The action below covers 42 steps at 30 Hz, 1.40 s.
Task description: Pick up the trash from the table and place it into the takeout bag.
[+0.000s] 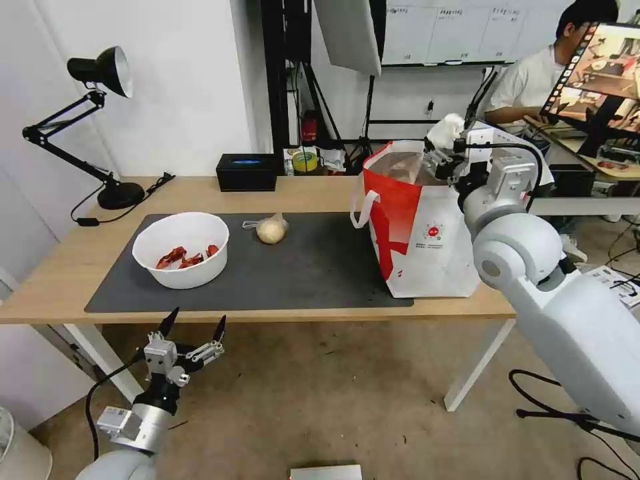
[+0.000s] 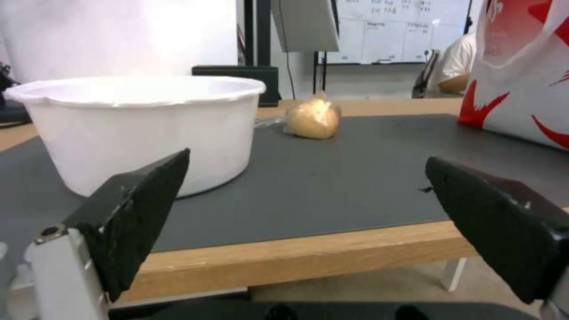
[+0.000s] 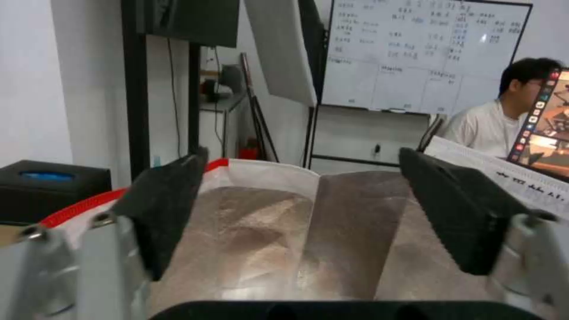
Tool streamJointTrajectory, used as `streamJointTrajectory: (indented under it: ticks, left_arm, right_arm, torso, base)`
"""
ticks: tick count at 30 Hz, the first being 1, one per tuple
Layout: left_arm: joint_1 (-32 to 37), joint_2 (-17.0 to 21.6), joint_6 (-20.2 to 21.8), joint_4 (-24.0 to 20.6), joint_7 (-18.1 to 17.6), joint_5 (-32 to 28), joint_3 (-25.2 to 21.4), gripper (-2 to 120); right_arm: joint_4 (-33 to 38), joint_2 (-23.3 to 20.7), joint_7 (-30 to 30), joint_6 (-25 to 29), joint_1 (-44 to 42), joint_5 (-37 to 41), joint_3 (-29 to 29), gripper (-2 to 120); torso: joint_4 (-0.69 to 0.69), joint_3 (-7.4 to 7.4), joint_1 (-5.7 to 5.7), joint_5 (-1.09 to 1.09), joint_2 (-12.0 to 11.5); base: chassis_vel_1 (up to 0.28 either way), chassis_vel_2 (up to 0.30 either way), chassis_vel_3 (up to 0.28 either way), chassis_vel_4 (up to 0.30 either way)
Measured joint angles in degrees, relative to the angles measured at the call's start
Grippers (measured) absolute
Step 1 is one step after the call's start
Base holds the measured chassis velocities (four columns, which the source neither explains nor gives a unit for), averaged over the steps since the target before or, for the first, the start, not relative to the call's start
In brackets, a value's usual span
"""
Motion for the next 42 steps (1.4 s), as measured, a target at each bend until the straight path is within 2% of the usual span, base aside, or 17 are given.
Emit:
streamJointTrajectory:
  ticks: [1, 4, 12, 21, 23, 24, 27, 36, 39, 40, 42]
  left_arm:
    - [0.0, 0.0, 0.0, 0.0, 0.0, 0.0, 0.0, 100]
    - [0.55, -0.23, 0.0, -0.28, 0.0, 0.19, -0.09, 100]
    - [0.99, -0.43, 0.0, -0.9, 0.0, 0.32, -0.33, 100]
    - [1.64, -0.47, -0.11, -1.41, 0.0, 0.33, -1.0, 100]
    - [1.82, -0.59, -0.18, -1.52, 0.0, 0.33, -1.26, 100]
    - [1.82, -0.59, -0.18, -1.52, 0.0, 0.33, -1.26, 100]
    - [1.83, -0.9, -0.26, -1.51, 0.0, 0.42, -1.17, 100]
    - [1.46, -1.79, -0.65, -1.05, 0.01, 0.64, -0.85, 100]
    - [1.35, -2.02, -0.99, -0.9, 0.0, 0.73, -0.73, 100]
    - [1.35, -2.02, -0.99, -0.9, 0.0, 0.73, -0.73, 100]
    - [1.3, -2.07, -1.11, -0.67, 0.0, 0.78, -0.65, 100]
  right_arm:
    - [0.0, 0.0, 0.0, 0.0, 0.0, 0.0, 0.0, 86]
    - [0.07, 0.0, 0.05, -0.09, -0.03, 0.17, -0.01, 99]
    - [0.81, -0.19, 0.19, -0.07, 0.09, 1.12, -0.15, 100]
    - [4.11, 0.19, 0.16, 4.84, -2.73, 1.71, -0.21, 100]
    - [7.76, 0.11, -2.35, 9.8, -7.78, 1.48, 0.25, 100]
    - [7.76, 0.11, -2.35, 9.8, -7.78, 1.48, 0.25, 100]
    - [11.26, 0.34, -7.0, 15.16, -17.21, -2.12, 1.06, 100]
    - [12.04, 1.7, -10.96, 23.12, -26.58, -8.3, 2.0, 100]
    - [11.16, 2.81, -13.55, 27.84, -32.4, -10.76, 3.35, 100]
    - [11.16, 2.81, -13.55, 27.84, -32.4, -10.76, 3.35, 100]
    - [10.09, 3.89, -15.19, 31.95, -37.27, -13.16, 4.39, 100]
  torso:
    - [0.0, 0.0, 0.0, 0.0, 0.0]
    - [0.0, 0.0, 0.0, 0.0, 0.0]
    - [0.0, 0.0, 0.0, -0.01, 0.0]
    - [0.01, 0.0, 0.0, -0.02, 0.0]
    - [0.01, 0.0, 0.0, -0.01, 0.0]
    - [0.01, 0.0, 0.0, -0.01, 0.0]
    - [-0.01, 0.0, -0.01, -0.01, 0.0]
    - [0.01, -0.01, -0.01, -0.04, 0.0]
    - [0.0, -0.01, -0.01, -0.01, 0.0]
    - [0.0, -0.01, -0.01, -0.01, 0.0]
    - [0.0, -0.01, -0.01, 0.0, 0.0]
  base:
    - [0.0, 0.0, 0.0, 0.0]
    - [0.0, 0.0, 0.0, 0.0]
    - [0.0, 0.0, 0.0, 0.0]
    - [0.0, 0.0, 0.0, 0.0]
    - [0.0, 0.0, 0.0, 0.0]
    - [0.0, 0.0, 0.0, 0.0]
    - [0.0, 0.0, 0.0, 0.0]
    - [0.0, 0.0, 0.0, 0.0]
    - [0.0, 0.0, 0.0, 0.0]
    - [0.0, 0.0, 0.0, 0.0]
    - [0.0, 0.0, 0.0, 0.0]
